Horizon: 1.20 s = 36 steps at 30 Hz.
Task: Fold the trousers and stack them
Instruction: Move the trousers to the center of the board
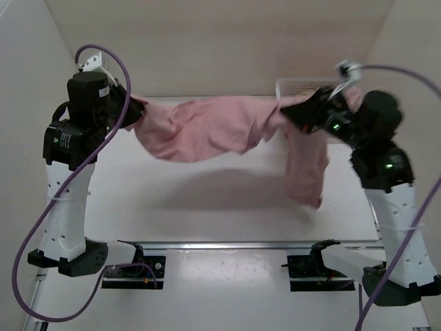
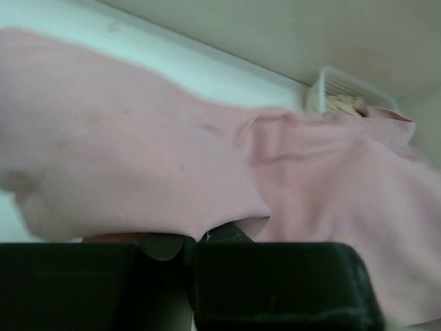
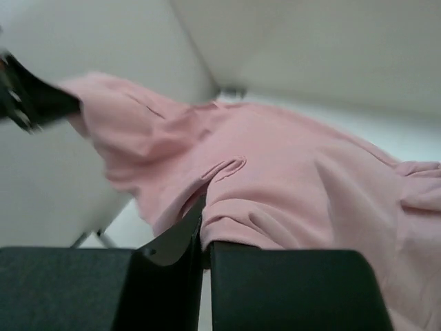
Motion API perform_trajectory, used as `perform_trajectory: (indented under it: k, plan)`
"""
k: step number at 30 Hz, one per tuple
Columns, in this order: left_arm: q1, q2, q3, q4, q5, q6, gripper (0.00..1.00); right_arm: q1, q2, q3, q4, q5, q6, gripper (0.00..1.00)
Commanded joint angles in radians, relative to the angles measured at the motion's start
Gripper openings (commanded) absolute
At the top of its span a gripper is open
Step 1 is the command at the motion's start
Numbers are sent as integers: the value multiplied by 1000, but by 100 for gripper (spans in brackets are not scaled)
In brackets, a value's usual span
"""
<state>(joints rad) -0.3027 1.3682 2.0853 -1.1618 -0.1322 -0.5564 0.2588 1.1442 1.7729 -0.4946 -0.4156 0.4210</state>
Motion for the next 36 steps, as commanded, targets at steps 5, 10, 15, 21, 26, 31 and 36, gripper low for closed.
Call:
perform_trajectory:
  k: [5, 10, 15, 21, 26, 31, 36]
  plan:
    - [96, 21, -300, -3, 52, 29, 100, 218, -63, -590, -181, 206, 21, 64]
    - [96, 45, -375, 23, 78, 50, 100, 166, -205, -590, -311, 503, 10, 89]
    - [86, 45, -393, 53, 98, 50, 99, -48, -149, -590, -247, 521, 19, 50]
    - [77, 13, -427, 53, 118, 59, 100, -202, 240, -433, -173, 402, 28, 100]
    - [77, -27, -450, 33, 118, 59, 100, -299, 475, -334, -26, 270, 96, 100]
    - [77, -55, -441, -27, 65, 81, 100, -332, 673, -271, 43, 235, 131, 100]
    - [77, -55, -441, -27, 55, 92, 100, -332, 813, -193, 82, 235, 140, 82]
